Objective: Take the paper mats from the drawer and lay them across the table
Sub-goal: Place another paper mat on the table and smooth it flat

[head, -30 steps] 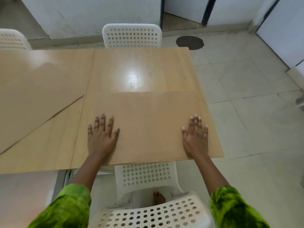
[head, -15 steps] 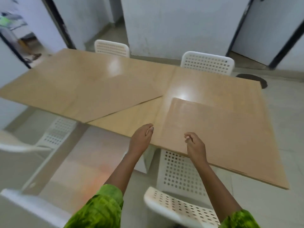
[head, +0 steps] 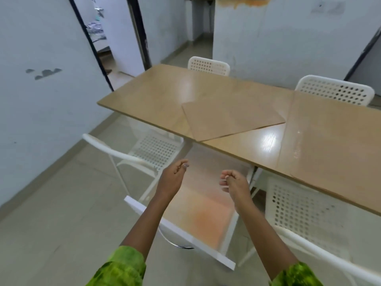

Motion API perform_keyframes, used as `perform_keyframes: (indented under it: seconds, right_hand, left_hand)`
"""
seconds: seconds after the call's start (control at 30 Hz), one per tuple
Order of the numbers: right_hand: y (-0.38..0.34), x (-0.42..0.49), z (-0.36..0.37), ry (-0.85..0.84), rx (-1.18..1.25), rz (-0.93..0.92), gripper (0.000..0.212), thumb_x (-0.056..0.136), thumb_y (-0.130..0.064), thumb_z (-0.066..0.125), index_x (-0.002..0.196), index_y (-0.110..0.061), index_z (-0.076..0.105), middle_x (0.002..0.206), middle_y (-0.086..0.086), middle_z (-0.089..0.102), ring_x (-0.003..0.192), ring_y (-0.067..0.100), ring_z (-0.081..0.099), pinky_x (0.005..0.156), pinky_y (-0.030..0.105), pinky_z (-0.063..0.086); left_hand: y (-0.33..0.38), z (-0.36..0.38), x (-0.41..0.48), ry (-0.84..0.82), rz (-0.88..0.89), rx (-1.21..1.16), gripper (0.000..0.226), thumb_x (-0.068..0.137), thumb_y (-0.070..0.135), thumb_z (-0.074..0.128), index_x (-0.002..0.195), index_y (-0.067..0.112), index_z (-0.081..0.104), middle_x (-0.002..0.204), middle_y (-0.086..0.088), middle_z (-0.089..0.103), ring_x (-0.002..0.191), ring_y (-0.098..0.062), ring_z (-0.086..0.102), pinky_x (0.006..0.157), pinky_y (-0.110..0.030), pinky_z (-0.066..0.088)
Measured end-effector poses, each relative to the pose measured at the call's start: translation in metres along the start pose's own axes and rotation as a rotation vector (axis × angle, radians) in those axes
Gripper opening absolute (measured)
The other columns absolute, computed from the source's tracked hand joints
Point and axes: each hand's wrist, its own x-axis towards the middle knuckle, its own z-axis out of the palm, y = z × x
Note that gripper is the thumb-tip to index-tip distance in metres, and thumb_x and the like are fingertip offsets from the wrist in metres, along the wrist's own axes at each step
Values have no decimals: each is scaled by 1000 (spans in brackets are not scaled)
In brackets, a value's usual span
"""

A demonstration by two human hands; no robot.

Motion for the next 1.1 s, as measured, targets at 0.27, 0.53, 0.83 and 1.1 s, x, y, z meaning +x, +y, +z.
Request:
perform_keyframes:
  seconds: [0.27, 0.53, 0.83, 1.1]
  right_hand:
    - [-20, 18, 85, -70, -2, 29, 26, 93, -2, 35, 87, -14, 58, 85, 5, 57, 73, 17, 55, 65, 26, 44]
    - [-40, 52, 160, -85, -3, 51, 28, 92, -2, 36, 84, -15, 59, 85, 4, 58, 73, 17, 55, 67, 26, 44]
    - [-57, 76, 260, 160, 139, 52, 26, 92, 2, 33, 90, -9, 57, 81, 6, 57, 66, 16, 54, 59, 23, 43]
    - [-75, 101, 286, 435, 161, 51, 24, 91, 0, 38, 82, -12, 56, 77, 6, 56, 63, 16, 52, 57, 25, 40]
  left_hand:
    - [-28, -64, 29, 52, -72, -167, 20, 96, 17, 45, 107, 21, 61, 101, 3, 66, 92, -18, 62, 79, -29, 50]
    - [-56, -119, 81, 76, -137, -309, 20, 97, 14, 43, 107, 15, 60, 94, 2, 67, 86, -19, 62, 71, -28, 48]
    - [-90, -203, 162, -258, -172, -356, 22, 98, 15, 39, 109, 13, 59, 95, -8, 67, 74, -18, 61, 62, -25, 45]
    - [-86, -231, 230, -496, -136, -227, 25, 98, 17, 40, 114, 9, 56, 97, -7, 65, 73, -17, 59, 62, -23, 45]
